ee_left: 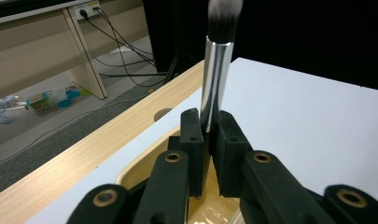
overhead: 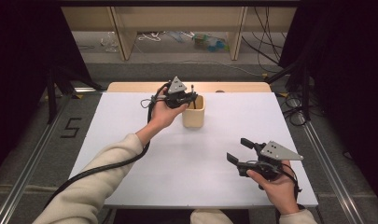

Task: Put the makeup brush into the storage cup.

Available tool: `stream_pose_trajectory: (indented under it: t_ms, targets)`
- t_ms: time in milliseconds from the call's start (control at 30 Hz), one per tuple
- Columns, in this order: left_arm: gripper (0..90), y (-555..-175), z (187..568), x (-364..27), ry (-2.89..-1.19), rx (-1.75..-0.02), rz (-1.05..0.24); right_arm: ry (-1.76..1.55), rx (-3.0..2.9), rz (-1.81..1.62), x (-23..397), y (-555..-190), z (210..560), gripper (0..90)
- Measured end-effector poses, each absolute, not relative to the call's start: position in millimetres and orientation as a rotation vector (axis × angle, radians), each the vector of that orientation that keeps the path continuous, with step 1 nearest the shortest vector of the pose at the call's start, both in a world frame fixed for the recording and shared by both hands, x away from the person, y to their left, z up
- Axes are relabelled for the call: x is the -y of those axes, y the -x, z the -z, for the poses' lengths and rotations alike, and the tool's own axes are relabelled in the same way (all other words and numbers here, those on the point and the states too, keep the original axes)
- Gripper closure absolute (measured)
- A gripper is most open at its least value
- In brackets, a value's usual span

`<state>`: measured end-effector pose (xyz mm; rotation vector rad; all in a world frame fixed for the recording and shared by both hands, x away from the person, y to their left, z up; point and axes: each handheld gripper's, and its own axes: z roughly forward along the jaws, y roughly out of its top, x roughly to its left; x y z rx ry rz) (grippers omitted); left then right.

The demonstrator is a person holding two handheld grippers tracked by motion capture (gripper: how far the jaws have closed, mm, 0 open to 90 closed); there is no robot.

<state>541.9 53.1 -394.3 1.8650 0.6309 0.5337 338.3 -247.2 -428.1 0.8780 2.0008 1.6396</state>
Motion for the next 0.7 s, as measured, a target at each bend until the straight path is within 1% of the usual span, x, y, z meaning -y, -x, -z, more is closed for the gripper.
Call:
stream_pose_trajectory:
  t_ms: [700]
  targets:
    - [83.2, -543.4, 399.7, -52.3, -1.873, -0.649, -0.525, -0.887, -2.038, -1.616, 248.3, -337.6, 427.1, 23.0]
